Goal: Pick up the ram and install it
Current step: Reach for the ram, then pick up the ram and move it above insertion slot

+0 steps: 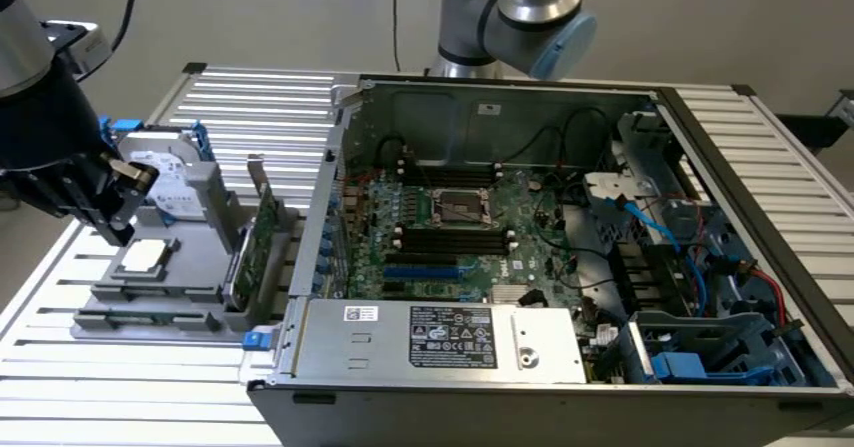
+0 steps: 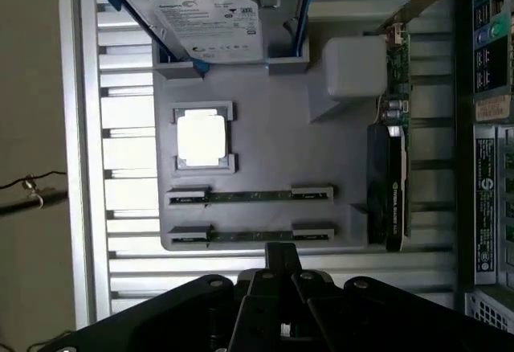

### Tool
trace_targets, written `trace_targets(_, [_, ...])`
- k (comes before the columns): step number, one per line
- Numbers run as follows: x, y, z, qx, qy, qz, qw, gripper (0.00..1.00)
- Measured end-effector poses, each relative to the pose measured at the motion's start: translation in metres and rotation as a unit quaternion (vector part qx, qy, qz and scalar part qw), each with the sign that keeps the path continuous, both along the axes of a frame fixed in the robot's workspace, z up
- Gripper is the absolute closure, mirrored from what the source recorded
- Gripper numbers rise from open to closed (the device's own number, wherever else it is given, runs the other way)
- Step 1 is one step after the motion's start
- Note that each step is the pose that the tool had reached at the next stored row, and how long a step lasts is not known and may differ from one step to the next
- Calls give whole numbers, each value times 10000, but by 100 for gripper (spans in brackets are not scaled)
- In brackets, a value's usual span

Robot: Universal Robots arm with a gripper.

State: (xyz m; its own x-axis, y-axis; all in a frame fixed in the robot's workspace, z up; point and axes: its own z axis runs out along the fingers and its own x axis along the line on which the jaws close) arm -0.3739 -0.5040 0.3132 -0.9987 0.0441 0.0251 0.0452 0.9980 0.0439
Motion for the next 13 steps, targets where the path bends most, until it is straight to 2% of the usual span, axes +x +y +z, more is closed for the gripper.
trace_targets(7, [-44,-4,0,0,-4,388,9992,89])
trace_targets(13, [-44,-5,0,2,-4,389,9992,89])
